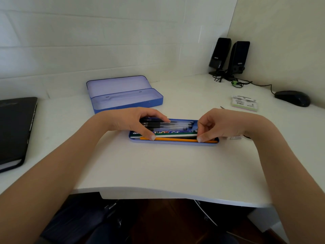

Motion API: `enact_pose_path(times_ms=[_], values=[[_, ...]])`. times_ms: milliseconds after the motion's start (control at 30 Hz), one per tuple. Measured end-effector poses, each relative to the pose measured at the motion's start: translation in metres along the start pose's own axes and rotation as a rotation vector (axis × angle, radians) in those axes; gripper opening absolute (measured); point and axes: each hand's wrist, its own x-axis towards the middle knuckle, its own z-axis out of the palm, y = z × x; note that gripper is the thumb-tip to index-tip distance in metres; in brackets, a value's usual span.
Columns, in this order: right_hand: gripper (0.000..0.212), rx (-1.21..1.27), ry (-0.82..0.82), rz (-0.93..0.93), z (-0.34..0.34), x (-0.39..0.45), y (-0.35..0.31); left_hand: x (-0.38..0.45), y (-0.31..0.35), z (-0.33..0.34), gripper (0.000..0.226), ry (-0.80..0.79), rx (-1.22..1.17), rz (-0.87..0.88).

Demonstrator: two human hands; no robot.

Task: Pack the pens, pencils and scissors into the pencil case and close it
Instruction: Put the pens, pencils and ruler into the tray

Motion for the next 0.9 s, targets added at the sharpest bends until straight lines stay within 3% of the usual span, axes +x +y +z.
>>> enact_pose_path(times_ms=[500,733,900], values=[[0.006,0.05,-0.043,-0.005,0.0003,-0.0009,-0.003,-0.0048,-0.0005,-0.0074,0.055,-0.1,-0.049,0.025],[0.009,0.038,0.011,-0.023,0.005,0.0047,-0.0017,-0.0021,-0.0006,-0.0061,0.079,-0.051,0.074,-0.017],[0.009,0.033,0.019,-0.026,0.005,0.0038,-0.0009,-0.0047,-0.0032,-0.005,0.068,-0.068,0.087,-0.005]])
